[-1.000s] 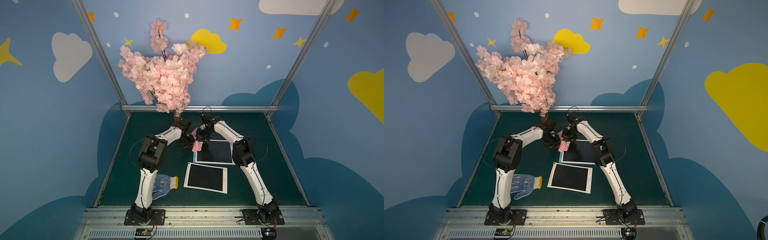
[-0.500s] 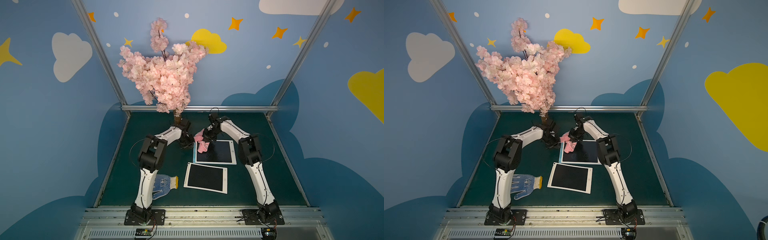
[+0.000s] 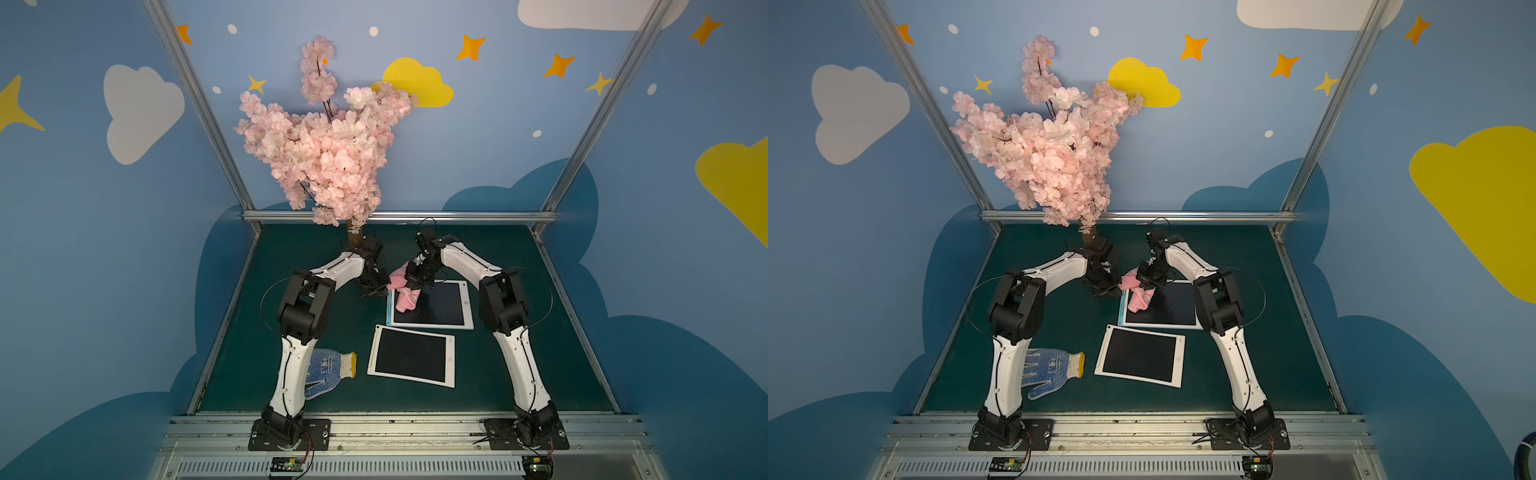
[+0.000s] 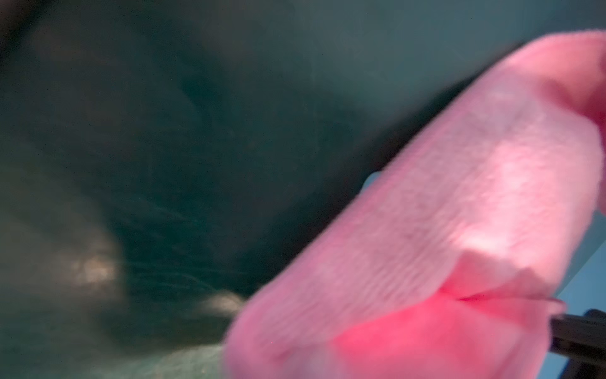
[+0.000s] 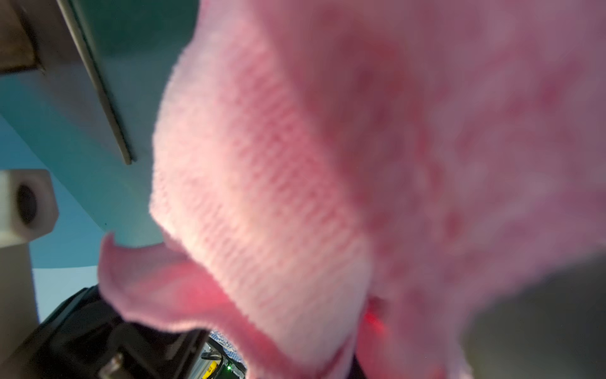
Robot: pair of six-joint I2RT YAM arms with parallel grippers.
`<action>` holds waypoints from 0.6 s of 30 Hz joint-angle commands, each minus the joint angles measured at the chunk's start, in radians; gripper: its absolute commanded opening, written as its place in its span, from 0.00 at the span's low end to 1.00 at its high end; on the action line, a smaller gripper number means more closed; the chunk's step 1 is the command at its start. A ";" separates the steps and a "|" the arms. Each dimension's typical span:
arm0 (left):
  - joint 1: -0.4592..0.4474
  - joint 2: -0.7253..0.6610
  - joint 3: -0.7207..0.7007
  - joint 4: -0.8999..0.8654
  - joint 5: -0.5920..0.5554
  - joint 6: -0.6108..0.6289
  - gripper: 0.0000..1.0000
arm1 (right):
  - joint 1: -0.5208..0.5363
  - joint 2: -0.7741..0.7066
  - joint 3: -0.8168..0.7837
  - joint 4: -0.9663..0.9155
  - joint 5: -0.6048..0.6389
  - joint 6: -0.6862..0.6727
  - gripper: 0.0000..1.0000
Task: Wipe the drawing tablet
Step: Wipe the dirt from the drawing tablet.
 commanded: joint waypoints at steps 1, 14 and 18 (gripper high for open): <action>0.007 0.027 0.068 -0.031 -0.003 0.013 0.15 | 0.051 -0.068 -0.065 -0.011 0.020 -0.025 0.00; 0.024 0.110 0.177 -0.052 0.020 0.006 0.16 | 0.130 -0.257 -0.383 0.020 0.040 -0.038 0.00; 0.020 0.122 0.183 -0.052 0.031 0.009 0.16 | 0.120 -0.238 -0.354 0.021 0.041 -0.042 0.00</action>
